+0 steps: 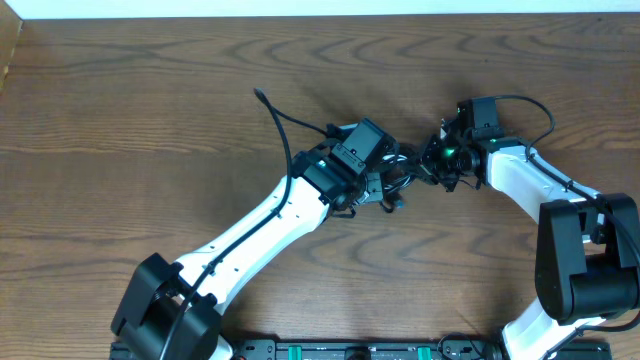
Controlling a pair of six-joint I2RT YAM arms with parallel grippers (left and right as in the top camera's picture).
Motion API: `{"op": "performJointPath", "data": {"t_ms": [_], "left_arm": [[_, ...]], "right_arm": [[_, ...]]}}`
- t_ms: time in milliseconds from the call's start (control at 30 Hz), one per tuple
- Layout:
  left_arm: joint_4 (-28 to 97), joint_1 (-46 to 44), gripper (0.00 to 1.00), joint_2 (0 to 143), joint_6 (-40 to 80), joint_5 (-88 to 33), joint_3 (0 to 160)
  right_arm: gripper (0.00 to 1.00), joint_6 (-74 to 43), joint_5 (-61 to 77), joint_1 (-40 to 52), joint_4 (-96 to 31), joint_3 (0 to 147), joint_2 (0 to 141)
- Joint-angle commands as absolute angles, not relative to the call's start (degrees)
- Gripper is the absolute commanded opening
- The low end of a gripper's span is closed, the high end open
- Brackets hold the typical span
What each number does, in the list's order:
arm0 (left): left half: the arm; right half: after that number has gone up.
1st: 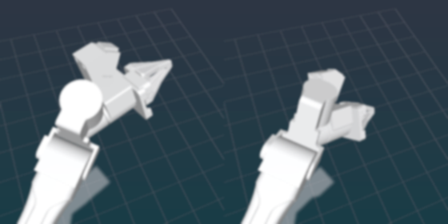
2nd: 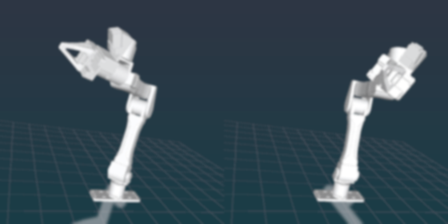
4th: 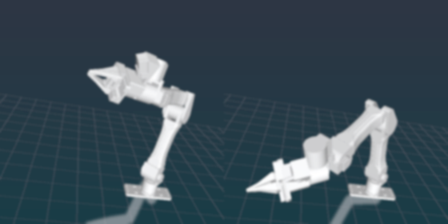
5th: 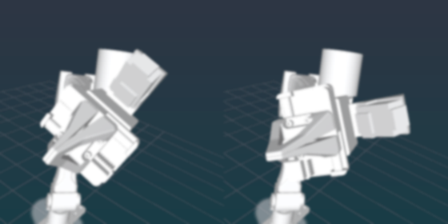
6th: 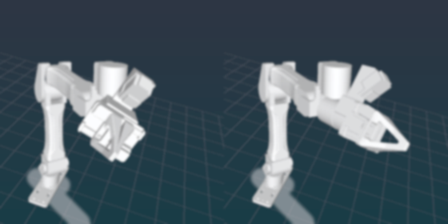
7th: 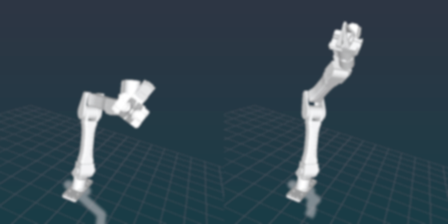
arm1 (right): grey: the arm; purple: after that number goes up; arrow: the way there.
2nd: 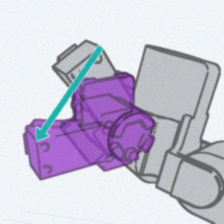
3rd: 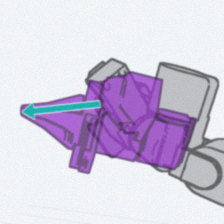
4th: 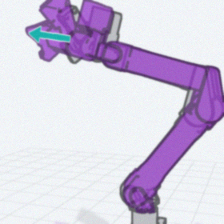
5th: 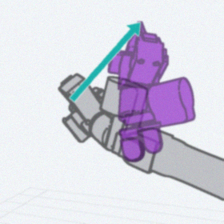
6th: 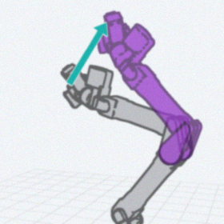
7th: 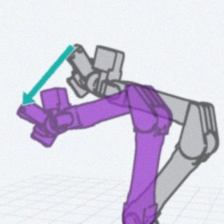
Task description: Untangle cables
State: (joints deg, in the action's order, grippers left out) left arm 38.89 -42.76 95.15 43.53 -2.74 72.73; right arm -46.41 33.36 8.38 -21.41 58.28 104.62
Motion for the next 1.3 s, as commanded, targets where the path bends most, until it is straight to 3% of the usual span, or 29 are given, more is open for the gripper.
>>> {"op": "performJointPath", "data": {"t_ms": [0, 233, 667, 1267], "left_arm": [[40.34, -44.23, 0.56, 96.75, 43.72, -4.25, 72.69], [45.10, -45.43, 0.39, 97.73, 41.67, -3.14, 72.58], [48.34, -43.29, 0.38, 97.80, 42.57, -0.71, 72.58], [36.18, -43.51, 0.38, 102.69, 45.32, -3.64, 72.31]], "right_arm": [[0.01, -48.47, 33.69, 8.73, -22.28, 58.76, 104.81], [0.01, -48.84, 37.67, 8.73, -22.09, 58.76, 104.81], [0.01, -48.80, 37.43, 8.73, -21.85, 58.76, 104.81], [0.01, -48.77, 37.45, 8.73, -21.45, 58.76, 104.81]]}}
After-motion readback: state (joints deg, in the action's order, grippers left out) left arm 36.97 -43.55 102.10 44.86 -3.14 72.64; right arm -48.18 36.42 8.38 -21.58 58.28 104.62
